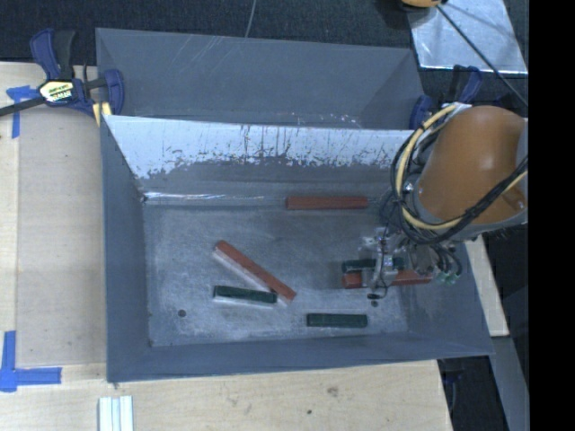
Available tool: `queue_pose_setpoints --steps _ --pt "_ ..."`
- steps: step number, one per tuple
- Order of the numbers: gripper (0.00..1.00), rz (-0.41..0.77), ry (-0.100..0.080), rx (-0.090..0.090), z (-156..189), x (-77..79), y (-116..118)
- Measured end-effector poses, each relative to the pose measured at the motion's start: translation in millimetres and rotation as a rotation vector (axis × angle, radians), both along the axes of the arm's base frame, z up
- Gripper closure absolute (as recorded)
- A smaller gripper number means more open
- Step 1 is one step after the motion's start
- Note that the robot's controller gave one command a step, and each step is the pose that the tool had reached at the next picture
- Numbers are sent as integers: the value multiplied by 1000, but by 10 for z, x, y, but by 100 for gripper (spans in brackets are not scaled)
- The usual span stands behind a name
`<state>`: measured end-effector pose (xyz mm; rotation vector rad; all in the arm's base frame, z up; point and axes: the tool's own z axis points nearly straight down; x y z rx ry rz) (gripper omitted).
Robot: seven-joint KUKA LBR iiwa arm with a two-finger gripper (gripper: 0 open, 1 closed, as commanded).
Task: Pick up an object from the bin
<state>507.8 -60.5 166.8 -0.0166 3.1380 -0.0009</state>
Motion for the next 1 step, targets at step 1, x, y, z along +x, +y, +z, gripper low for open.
queue_pose_setpoints --steps 1 --pt "100 -3 4 1 463 218 47"
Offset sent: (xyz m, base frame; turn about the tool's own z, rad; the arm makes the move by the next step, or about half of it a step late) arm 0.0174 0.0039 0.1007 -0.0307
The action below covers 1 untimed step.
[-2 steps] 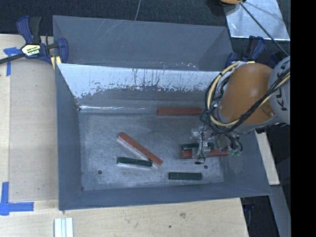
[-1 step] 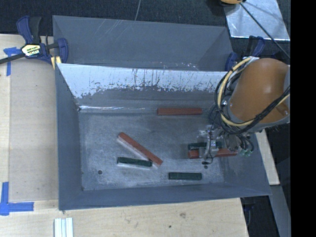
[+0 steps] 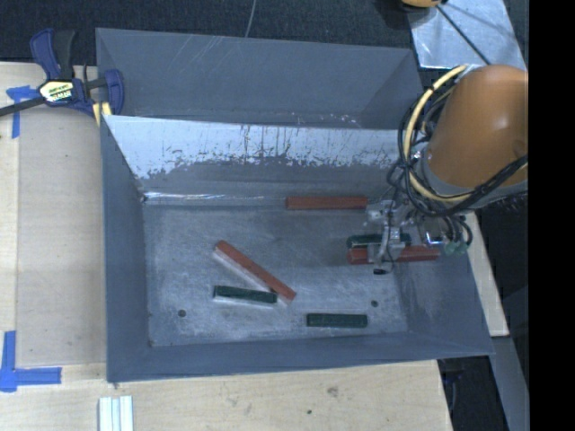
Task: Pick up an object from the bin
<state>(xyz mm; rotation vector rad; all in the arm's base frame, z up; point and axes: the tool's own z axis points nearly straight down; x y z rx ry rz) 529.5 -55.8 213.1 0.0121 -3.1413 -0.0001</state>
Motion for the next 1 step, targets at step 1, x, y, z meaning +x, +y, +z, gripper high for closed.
queue_pose_setpoints --steps 1 --pt "100 2 -3 0 109 28 4"
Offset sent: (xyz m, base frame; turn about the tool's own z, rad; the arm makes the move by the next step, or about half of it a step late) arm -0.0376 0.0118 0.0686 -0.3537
